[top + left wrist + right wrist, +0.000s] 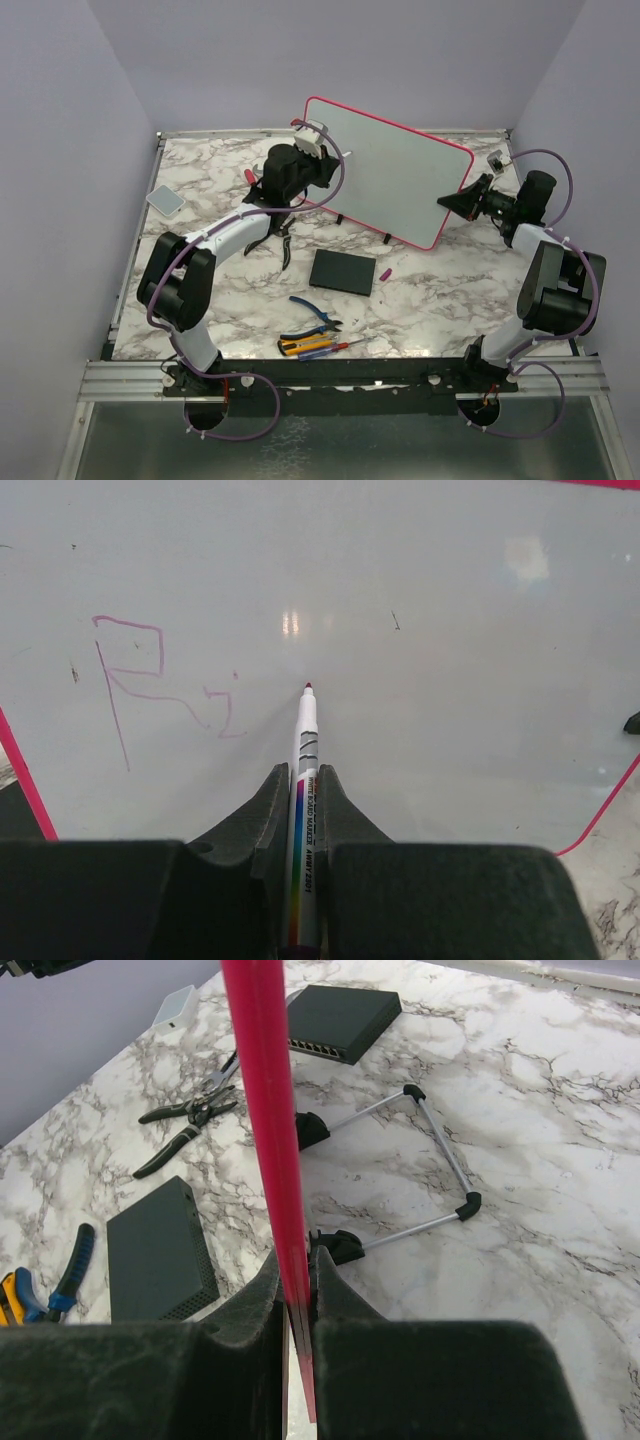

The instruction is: Write a sentence on the whiteboard

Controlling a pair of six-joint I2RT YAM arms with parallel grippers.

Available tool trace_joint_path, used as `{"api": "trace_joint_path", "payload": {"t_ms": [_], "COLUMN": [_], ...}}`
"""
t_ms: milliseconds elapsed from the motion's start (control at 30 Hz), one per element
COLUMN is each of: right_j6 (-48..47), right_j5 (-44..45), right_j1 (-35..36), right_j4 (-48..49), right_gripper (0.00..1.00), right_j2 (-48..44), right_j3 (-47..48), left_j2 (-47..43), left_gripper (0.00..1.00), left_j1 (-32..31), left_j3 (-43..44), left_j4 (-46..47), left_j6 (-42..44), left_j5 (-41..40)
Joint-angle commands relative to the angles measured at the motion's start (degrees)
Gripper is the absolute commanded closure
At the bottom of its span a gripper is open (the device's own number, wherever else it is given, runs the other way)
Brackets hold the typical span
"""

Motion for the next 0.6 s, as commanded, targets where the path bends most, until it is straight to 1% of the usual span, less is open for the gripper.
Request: {"api": "trace_joint_path", "payload": {"t_ms": [0,400,567], "right_j6": [-1.7,-1.7,-1.7], "right_j5": [5.1,5.1,5.0], "right_j1": [0.2,0.1,0.2], "right_j4": [-1.8,-1.8,-1.8], "right_gripper": [0.99,0.99,1.00], "right_j2": [1.5,1.5,1.5], "right_j3": [-1.4,-1.4,-1.5], "left_j2": [0.9,-0.8,-1.3], "left_gripper": [1.00,1.00,1.00], "left_j1": [-0.1,0.1,0.3], "left_j3": [2.0,-0.5,-1.4], "left_j4": [0.8,0.7,0.7], "left_j6": [0.6,1.0,0.7], "left_j5": [-2.3,-5.6,-5.5]}}
